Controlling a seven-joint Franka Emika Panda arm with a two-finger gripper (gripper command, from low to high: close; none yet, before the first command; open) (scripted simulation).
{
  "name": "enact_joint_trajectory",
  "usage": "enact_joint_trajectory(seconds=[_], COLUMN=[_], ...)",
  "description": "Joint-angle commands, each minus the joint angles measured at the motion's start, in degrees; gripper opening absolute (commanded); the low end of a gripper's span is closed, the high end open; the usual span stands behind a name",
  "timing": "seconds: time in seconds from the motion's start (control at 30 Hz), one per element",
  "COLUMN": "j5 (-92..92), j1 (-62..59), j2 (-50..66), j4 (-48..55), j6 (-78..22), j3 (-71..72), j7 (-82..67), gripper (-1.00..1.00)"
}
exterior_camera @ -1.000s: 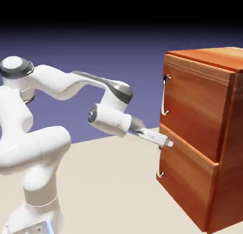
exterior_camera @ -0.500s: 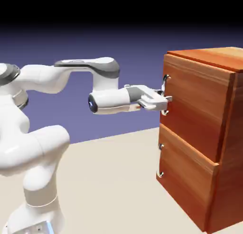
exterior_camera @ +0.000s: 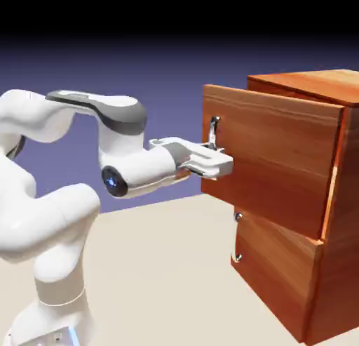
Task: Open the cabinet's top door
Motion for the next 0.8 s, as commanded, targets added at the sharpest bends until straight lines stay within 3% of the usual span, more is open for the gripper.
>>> enact_joint_trajectory(seconds=[0.0, 0.17, 0.63, 0.77], j5=[-2.43, -12.65, -5.61, -12.66], j1=[-0.99, -7.53, -36.52, -44.83], j2=[-0.57, -4.12, 3.88, -1.71], j4=[-0.26, -0.21, -0.42, 2.71], j6=[-2.56, -14.7, -46.62, -55.99], j3=[-1.99, -9.35, 3.5, 2.98], j7=[-0.6, -3.55, 1.72, -4.25], gripper=[-1.0, -1.0, -1.0, -1.0])
